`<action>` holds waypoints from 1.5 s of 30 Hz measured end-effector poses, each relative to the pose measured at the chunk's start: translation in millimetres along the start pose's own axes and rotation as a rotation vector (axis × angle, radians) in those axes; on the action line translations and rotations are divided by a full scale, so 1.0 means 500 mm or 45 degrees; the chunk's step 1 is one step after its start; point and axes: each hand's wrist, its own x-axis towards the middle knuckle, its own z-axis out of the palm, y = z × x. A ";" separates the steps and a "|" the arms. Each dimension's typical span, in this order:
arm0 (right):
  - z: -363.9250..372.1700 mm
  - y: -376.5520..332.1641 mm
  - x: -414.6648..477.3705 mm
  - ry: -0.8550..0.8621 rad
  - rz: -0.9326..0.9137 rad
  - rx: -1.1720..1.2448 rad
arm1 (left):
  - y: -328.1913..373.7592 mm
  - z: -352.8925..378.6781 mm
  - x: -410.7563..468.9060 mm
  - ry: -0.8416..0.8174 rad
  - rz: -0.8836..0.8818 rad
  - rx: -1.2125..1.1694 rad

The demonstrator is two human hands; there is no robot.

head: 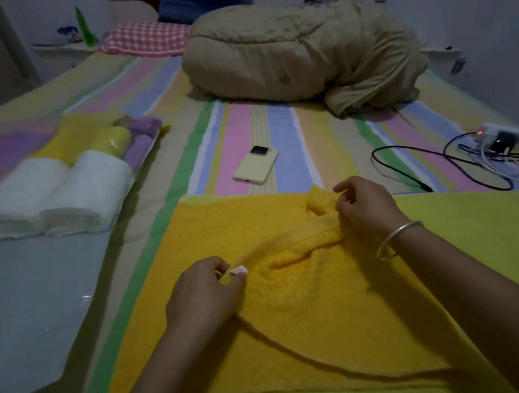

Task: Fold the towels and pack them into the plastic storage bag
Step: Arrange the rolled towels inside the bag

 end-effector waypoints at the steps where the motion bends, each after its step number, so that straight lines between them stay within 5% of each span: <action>1: -0.004 -0.004 0.006 -0.042 0.004 -0.147 | -0.005 0.001 -0.003 0.025 0.015 0.002; 6: -0.010 -0.012 -0.005 -0.317 0.157 -0.554 | -0.022 0.003 -0.016 0.053 0.090 -0.027; 17: -0.012 -0.123 -0.002 0.307 -0.167 -0.072 | -0.022 -0.037 -0.071 0.222 0.251 -0.130; 22: 0.084 -0.281 0.061 0.093 -0.268 0.298 | -0.064 -0.068 -0.125 0.212 0.310 -0.270; 28: 0.233 -0.390 0.073 -0.193 -0.364 0.130 | -0.134 -0.081 -0.141 0.168 0.242 -0.227; 39: 0.321 -0.450 0.079 -0.181 -0.389 0.021 | -0.181 -0.117 -0.136 0.285 0.028 -0.253; 45: 0.331 -0.445 0.046 -0.225 -0.433 0.230 | -0.160 -0.117 -0.150 0.267 0.016 0.098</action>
